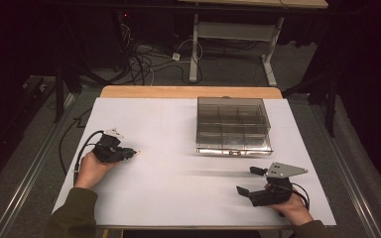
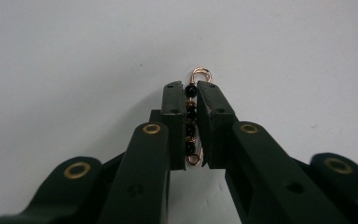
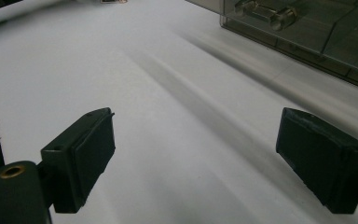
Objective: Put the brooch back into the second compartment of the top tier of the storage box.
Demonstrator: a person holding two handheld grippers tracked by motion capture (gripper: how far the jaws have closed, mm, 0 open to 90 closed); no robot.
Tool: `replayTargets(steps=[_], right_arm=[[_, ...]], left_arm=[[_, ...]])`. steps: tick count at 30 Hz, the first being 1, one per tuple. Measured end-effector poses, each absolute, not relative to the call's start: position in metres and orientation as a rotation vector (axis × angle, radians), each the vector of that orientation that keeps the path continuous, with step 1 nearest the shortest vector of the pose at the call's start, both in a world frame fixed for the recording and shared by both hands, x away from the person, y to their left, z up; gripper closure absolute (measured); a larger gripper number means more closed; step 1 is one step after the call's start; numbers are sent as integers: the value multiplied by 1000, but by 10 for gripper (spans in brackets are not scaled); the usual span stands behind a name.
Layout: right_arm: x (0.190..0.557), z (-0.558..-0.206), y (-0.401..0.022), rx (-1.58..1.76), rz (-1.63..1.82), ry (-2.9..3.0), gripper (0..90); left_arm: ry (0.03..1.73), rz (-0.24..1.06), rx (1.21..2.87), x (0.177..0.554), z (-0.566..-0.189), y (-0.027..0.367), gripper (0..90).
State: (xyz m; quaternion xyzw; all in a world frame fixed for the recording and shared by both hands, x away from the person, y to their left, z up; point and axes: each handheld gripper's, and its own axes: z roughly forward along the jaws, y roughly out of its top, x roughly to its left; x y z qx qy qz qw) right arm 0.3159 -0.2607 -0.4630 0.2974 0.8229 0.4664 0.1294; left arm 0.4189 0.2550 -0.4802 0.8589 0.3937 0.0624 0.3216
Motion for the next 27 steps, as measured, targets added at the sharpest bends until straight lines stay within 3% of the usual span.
replayTargets(steps=[27], right_arm=[[316,-463,-261,868,1355,2392,128]], left_arm=[[970,153,2219,412,-467,246,798]])
